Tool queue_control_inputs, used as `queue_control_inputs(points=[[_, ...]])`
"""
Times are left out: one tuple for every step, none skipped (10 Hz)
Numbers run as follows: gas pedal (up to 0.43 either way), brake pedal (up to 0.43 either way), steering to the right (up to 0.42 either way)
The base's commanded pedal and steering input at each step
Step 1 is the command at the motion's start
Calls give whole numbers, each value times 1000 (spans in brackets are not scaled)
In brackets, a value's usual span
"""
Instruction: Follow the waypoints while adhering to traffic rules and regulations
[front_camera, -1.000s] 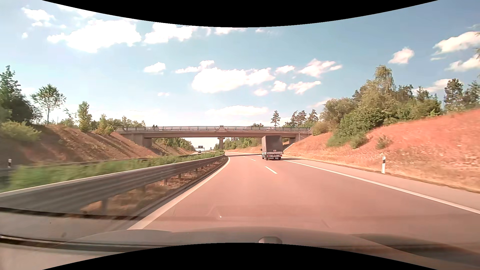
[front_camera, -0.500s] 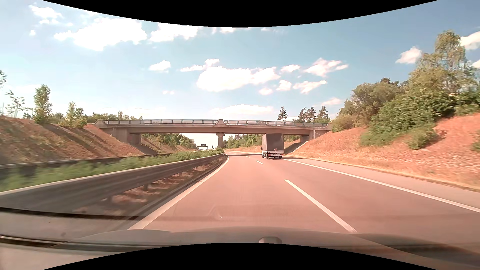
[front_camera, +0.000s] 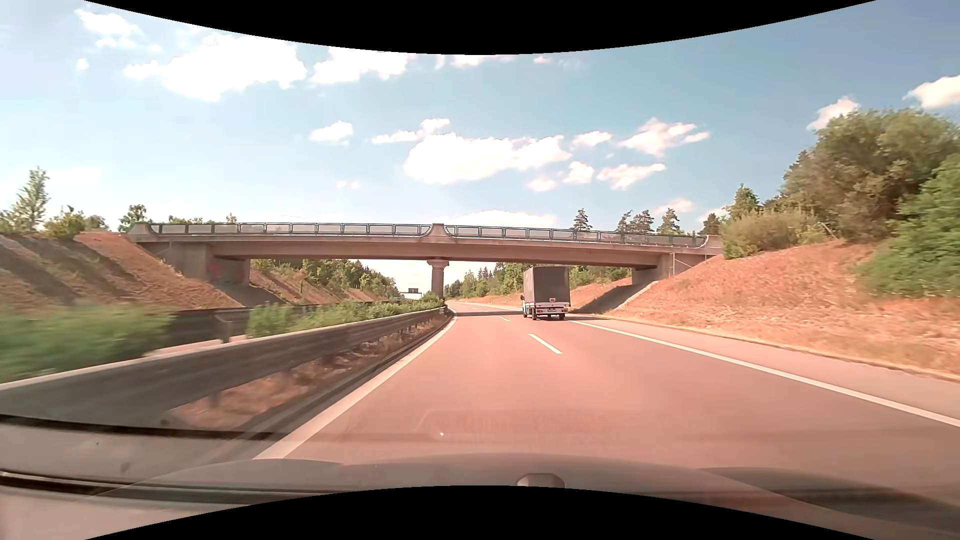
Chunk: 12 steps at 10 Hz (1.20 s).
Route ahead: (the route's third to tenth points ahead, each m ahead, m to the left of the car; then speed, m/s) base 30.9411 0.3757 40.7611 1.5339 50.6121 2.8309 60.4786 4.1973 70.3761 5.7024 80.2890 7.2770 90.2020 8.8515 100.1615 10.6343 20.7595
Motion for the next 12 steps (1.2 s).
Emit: queue_control_inputs(points=[[421,0,-14],[421,0,-14],[421,0,-15],[429,0,-15],[441,0,-15],[441,0,-15],[441,0,-15],[441,0,-15],[441,0,-15],[441,0,-15],[441,0,-15],[441,0,-15]])
